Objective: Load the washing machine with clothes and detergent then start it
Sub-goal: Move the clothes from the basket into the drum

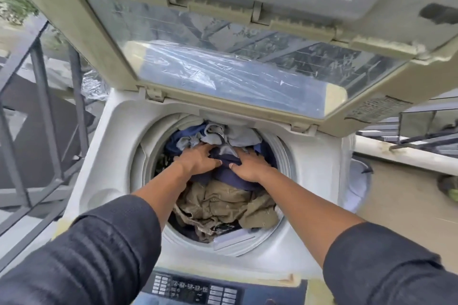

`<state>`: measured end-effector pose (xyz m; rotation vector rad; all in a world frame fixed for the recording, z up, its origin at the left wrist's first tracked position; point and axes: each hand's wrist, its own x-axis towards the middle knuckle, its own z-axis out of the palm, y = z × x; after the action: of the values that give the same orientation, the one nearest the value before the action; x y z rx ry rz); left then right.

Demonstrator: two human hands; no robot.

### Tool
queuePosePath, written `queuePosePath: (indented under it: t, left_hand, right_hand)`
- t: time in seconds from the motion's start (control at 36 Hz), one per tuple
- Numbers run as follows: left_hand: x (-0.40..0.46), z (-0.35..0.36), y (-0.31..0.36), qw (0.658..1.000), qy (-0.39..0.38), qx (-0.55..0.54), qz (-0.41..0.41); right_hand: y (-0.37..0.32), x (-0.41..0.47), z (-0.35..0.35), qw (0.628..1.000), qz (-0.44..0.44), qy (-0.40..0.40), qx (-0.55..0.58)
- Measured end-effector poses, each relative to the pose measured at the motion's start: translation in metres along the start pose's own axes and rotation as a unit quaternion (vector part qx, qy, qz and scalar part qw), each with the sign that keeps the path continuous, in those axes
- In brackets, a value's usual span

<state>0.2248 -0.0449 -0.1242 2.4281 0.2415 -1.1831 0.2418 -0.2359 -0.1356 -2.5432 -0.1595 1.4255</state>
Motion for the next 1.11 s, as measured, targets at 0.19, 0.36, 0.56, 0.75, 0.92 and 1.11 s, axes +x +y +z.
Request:
queuePosePath:
  t: [0.19,0.36,0.56,0.75,0.92,1.11]
  left_hand:
    - [-0.02,-0.019,0.022,0.987,0.035,-0.157,-0.02]
    - [-0.047,-0.021,0.021,0.959,0.121,-0.255,-0.013]
    - [-0.066,-0.026,0.034,0.745,0.052,-0.665,-0.024]
    - [-0.064,-0.028,0.042,0.541,-0.007,-0.841,0.018]
    - [-0.06,-0.026,0.05,0.49,-0.01,-0.872,0.024]
    - [-0.059,-0.025,0.048,0.464,-0.027,-0.885,0.029]
  right_hand:
    - [-0.005,-0.023,-0.008,0.997,-0.015,0.067,-0.023]
    - [-0.017,-0.051,-0.015,0.975,-0.014,0.129,0.182]
    - [-0.034,-0.066,-0.021,0.75,-0.006,0.082,0.656]
    - [-0.041,-0.07,-0.034,0.596,-0.03,0.055,0.8]
    - [-0.044,-0.075,-0.04,0.534,-0.036,0.027,0.845]
    - [-0.046,-0.077,-0.04,0.501,-0.049,0.004,0.864]
